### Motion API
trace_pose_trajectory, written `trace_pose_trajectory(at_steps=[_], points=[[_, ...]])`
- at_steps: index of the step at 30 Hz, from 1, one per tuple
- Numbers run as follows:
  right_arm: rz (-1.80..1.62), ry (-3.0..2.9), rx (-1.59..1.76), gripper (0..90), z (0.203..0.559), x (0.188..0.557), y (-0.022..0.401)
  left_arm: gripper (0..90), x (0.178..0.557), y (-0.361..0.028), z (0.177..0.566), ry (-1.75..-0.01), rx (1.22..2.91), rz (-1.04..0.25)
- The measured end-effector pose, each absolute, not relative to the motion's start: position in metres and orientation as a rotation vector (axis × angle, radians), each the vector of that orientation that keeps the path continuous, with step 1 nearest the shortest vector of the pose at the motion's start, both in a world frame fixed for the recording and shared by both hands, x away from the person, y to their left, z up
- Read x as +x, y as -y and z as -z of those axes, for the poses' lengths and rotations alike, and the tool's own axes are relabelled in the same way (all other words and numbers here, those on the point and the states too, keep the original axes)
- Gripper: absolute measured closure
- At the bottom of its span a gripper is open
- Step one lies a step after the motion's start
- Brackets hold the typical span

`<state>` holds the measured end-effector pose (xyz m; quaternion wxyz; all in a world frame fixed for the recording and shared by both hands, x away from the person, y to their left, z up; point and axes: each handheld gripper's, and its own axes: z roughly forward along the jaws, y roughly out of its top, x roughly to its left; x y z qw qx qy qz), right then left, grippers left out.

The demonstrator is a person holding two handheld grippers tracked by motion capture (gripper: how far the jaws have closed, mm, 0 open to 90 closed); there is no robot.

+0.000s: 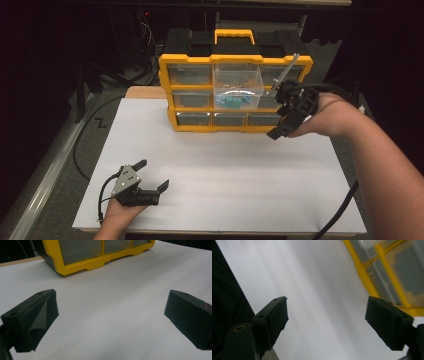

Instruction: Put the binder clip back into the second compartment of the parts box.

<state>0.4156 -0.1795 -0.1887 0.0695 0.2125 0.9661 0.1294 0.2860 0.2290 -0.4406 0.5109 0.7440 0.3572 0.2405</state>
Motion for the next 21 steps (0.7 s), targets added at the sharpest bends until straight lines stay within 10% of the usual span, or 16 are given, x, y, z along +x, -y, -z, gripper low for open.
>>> trace_pose_trajectory(at_steps=[9, 21], points=[[-0.327, -2.929, 0.730, 0.4, 0.287, 0.414, 0.192, 0.3, 0.288, -0.228, 0.442, -0.871, 1.792, -0.575], [-0.373, -2.880, 0.861, 0.4, 0.395, 0.409, 0.202, 0.3, 0.289, -0.230, 0.443, -0.891, 1.797, -0.576]])
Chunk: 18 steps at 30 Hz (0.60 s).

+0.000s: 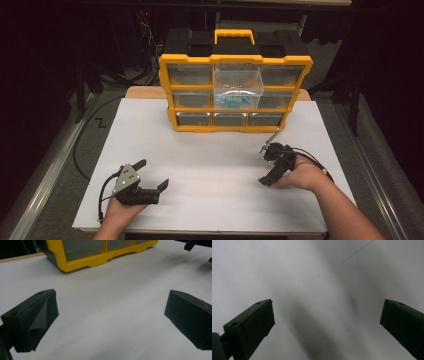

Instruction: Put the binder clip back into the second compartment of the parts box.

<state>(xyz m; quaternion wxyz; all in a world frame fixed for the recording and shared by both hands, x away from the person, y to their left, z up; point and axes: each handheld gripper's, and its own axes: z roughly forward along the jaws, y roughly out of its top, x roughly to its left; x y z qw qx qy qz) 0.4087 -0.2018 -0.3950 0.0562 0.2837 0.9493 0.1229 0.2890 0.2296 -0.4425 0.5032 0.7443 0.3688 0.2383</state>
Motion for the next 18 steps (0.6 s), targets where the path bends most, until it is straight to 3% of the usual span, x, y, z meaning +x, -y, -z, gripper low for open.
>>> trace_pose_trajectory(at_steps=[18], points=[[-1.439, -2.154, 1.052, 0.4, 0.420, 0.348, 0.246, 0.3, 0.289, -0.232, 0.441, -0.911, 1.757, -0.553]])
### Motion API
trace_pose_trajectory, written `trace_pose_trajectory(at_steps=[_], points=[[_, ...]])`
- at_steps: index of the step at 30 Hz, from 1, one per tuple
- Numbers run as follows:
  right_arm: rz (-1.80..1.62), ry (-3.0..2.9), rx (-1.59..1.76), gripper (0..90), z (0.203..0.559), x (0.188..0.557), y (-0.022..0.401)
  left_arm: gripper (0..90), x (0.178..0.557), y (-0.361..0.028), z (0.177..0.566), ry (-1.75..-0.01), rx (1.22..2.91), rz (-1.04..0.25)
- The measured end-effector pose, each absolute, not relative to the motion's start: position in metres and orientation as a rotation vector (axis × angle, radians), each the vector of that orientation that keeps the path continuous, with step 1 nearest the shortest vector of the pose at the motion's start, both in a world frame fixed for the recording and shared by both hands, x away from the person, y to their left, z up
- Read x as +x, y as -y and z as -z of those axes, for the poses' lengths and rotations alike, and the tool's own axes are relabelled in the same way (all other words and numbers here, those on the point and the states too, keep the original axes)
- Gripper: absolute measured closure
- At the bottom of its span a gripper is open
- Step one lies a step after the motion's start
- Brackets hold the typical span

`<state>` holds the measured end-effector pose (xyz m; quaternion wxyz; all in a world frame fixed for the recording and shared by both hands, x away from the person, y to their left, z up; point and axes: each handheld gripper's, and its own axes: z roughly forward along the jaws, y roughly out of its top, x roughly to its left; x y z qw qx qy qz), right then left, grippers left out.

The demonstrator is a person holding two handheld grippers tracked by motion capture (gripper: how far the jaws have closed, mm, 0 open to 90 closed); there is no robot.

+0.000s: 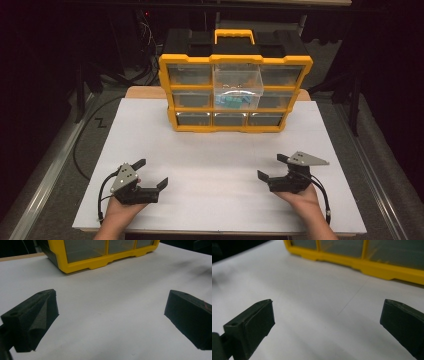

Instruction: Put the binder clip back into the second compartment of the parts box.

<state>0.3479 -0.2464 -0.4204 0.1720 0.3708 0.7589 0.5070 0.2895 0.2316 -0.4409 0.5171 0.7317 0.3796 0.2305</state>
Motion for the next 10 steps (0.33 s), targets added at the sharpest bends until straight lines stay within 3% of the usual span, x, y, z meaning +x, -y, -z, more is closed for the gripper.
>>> trace_pose_trajectory(at_steps=[10], points=[[-1.486, -2.053, 1.057, 0.4, 0.4266, 0.3397, 0.2528, 0.2, 0.2900, -0.2311, 0.4409, -0.947, 1.758, -0.562]])
